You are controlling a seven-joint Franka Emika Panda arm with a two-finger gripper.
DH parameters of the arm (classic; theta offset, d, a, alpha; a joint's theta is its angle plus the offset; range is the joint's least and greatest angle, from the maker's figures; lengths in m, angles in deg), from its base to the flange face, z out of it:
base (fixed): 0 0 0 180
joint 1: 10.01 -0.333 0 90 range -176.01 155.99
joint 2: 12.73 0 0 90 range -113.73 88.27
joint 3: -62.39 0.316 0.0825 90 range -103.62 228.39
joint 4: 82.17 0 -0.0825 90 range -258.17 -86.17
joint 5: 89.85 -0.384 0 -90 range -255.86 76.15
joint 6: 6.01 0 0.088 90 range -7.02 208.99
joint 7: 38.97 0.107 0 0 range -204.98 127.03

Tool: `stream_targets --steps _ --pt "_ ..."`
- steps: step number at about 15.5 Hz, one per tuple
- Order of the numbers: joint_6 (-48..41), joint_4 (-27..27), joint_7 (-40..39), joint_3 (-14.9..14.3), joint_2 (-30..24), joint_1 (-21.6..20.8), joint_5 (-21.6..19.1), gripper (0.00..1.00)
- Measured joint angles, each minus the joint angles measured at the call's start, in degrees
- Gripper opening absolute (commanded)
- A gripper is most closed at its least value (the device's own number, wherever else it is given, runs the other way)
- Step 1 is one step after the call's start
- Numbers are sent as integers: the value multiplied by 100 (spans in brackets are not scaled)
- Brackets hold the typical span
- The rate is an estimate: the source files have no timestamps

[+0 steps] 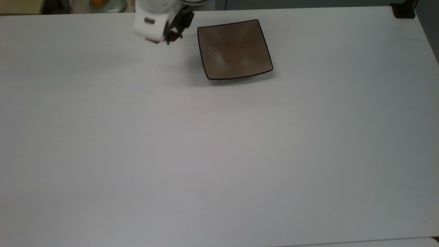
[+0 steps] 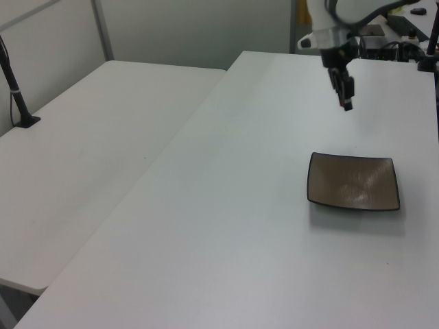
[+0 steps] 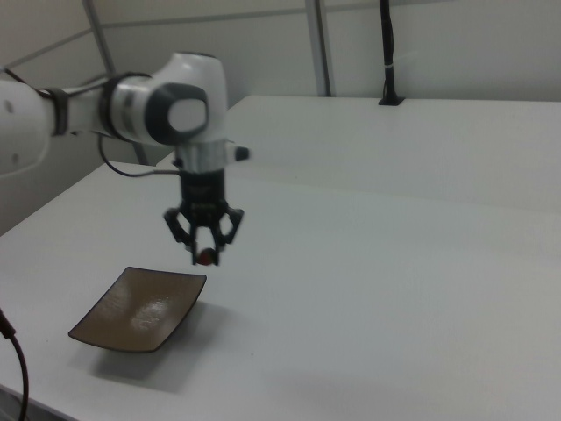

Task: Strawberries on a ceramic plate
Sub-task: 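Lift the strawberry and carry it over the brown plate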

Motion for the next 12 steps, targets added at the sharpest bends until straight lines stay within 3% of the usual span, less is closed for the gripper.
stream_targets --steps 6,12 --pt "-253 -62 1322 58 -398 -710 -7 14" --pt "-247 -218 2348 578 -71 -974 -49 15"
